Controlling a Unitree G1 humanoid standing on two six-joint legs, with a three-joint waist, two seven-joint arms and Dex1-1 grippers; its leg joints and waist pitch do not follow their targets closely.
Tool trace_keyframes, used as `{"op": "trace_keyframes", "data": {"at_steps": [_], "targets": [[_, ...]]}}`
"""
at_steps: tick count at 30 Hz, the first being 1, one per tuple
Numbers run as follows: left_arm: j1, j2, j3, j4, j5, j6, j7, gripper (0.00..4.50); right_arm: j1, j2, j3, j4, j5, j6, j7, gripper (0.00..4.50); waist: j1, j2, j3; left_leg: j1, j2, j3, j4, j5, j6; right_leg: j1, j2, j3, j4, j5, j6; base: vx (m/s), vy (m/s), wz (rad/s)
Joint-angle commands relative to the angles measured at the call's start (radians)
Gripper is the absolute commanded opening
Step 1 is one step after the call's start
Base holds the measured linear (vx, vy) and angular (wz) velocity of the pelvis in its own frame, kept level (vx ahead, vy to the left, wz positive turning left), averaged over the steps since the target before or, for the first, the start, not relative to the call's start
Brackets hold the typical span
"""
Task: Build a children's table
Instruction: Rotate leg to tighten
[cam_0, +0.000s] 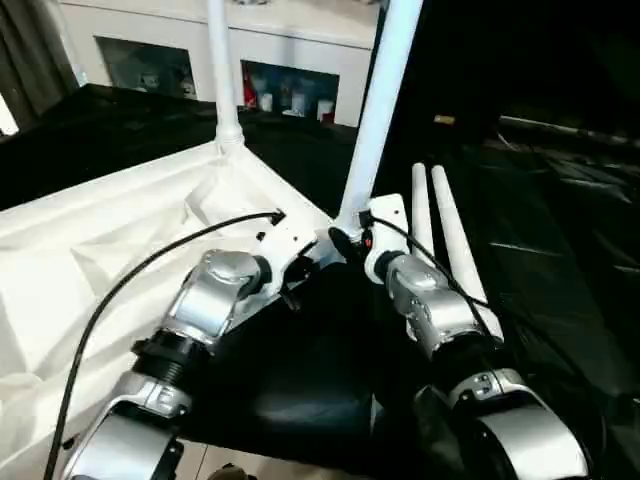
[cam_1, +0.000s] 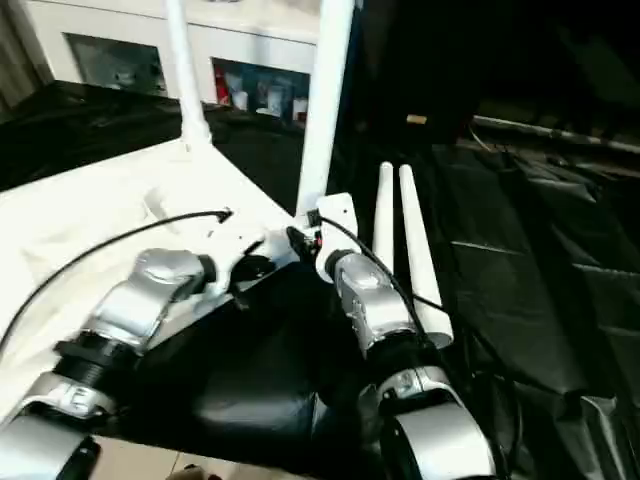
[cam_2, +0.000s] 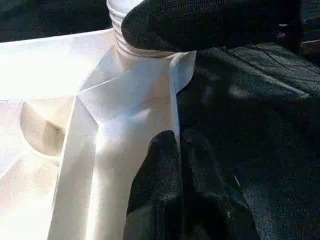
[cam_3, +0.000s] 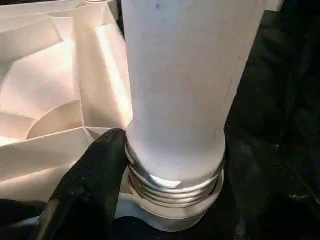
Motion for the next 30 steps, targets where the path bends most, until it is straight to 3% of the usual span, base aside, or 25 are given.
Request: {"op": "trace_keyframes", "data": {"at_steps": [1, 2, 4, 7, 8, 9, 12, 18, 23, 26, 30], "targets": [[-0.001, -0.073, -0.083, -0.020, -0.039, -0.018, -0.050, 0.00, -0.005, 0.024, 0.005, 0.056, 0.006, 0.026, 0.002, 2.72, 0.000, 0.020, -0.063, 0.015, 0.059, -0.027, -0.083, -0.293, -0.034, 0.037, -0.100, 0.061, -0.095, -0.300, -0.158, 0.000, 0.000, 0.00], [-0.001, -0.071, -0.082, -0.019, -0.039, -0.018, -0.050, 0.00, -0.006, 0.024, 0.004, 0.056, 0.008, 0.026, 0.005, 2.72, 0.001, 0.018, -0.065, 0.015, 0.060, -0.027, -0.082, -0.294, -0.034, 0.038, -0.100, 0.061, -0.096, -0.303, -0.156, 0.000, 0.000, 0.00], [0.002, -0.057, -0.074, -0.027, -0.039, -0.014, -0.054, 0.00, -0.010, 0.014, -0.006, 0.060, 0.018, 0.017, 0.022, 3.42, 0.001, 0.018, -0.067, 0.014, 0.059, -0.027, -0.081, -0.285, -0.031, 0.038, -0.101, 0.062, -0.095, -0.294, -0.155, 0.000, 0.000, 0.00], [0.007, -0.044, -0.063, -0.034, -0.034, -0.018, -0.067, 0.00, -0.017, -0.012, 0.001, 0.061, -0.010, -0.003, 0.031, 3.44, 0.006, 0.018, -0.070, 0.015, 0.060, -0.023, -0.078, -0.250, -0.025, 0.038, -0.102, 0.063, -0.091, -0.244, -0.170, 0.000, 0.000, 0.00], [0.010, -0.032, -0.060, -0.037, -0.036, -0.026, -0.083, 0.00, -0.016, -0.030, 0.004, 0.046, -0.015, -0.013, 0.055, 3.44, 0.011, 0.023, -0.072, 0.018, 0.060, -0.021, -0.076, -0.240, -0.024, 0.035, -0.101, 0.064, -0.089, -0.222, -0.175, 0.000, 0.000, 0.00], [0.010, -0.032, -0.060, -0.037, -0.036, -0.026, -0.083, 0.00, -0.016, -0.030, 0.004, 0.046, -0.015, -0.013, 0.055, 3.44, 0.013, 0.020, -0.072, 0.018, 0.059, -0.017, -0.073, -0.222, -0.016, 0.035, -0.098, 0.064, -0.085, -0.176, -0.187, 0.000, 0.000, 0.00], [0.012, 0.012, -0.060, -0.035, -0.044, -0.068, -0.140, 0.00, 0.015, -0.106, 0.050, -0.046, -0.038, -0.012, 0.181, 3.44, 0.017, 0.020, -0.074, 0.007, 0.058, -0.019, -0.074, -0.177, 0.001, 0.048, -0.097, 0.061, -0.077, -0.116, -0.192, 0.000, 0.000, 0.00], [0.004, 0.080, -0.057, -0.025, -0.061, -0.122, -0.242, 0.00, 0.097, -0.238, 0.112, -0.229, -0.018, 0.016, 0.431, 3.44, 0.027, 0.019, -0.070, 0.009, 0.061, -0.020, -0.076, -0.203, 0.017, 0.050, -0.098, 0.061, -0.087, -0.176, -0.172, 0.000, 0.000, 0.00], [0.005, 0.156, -0.061, -0.031, -0.085, -0.176, -0.367, 0.00, 0.154, -0.336, 0.143, -0.353, 0.022, 0.017, 0.615, 3.44, 0.031, 0.021, -0.067, 0.009, 0.062, -0.021, -0.077, -0.215, 0.022, 0.048, -0.099, 0.062, -0.090, -0.197, -0.176, 0.000, 0.000, 0.00], [0.005, 0.207, -0.066, -0.034, -0.103, -0.214, -0.453, 0.00, 0.198, -0.391, 0.160, -0.441, 0.061, 0.059, 0.726, 3.44, 0.031, 0.021, -0.065, 0.009, 0.063, -0.023, -0.078, -0.217, 0.025, 0.047, -0.098, 0.061, -0.091, -0.208, -0.180, 0.000, 0.000, 0.00], [0.002, 0.244, -0.070, -0.027, -0.111, -0.246, -0.518, 0.00, 0.232, -0.422, 0.179, -0.502, 0.077, 0.091, 0.796, 3.44, 0.030, 0.020, -0.065, 0.008, 0.063, -0.022, -0.077, -0.203, 0.029, 0.047, -0.098, 0.061, -0.085, -0.166, -0.198, 0.000, 0.000, 0.00]]}}
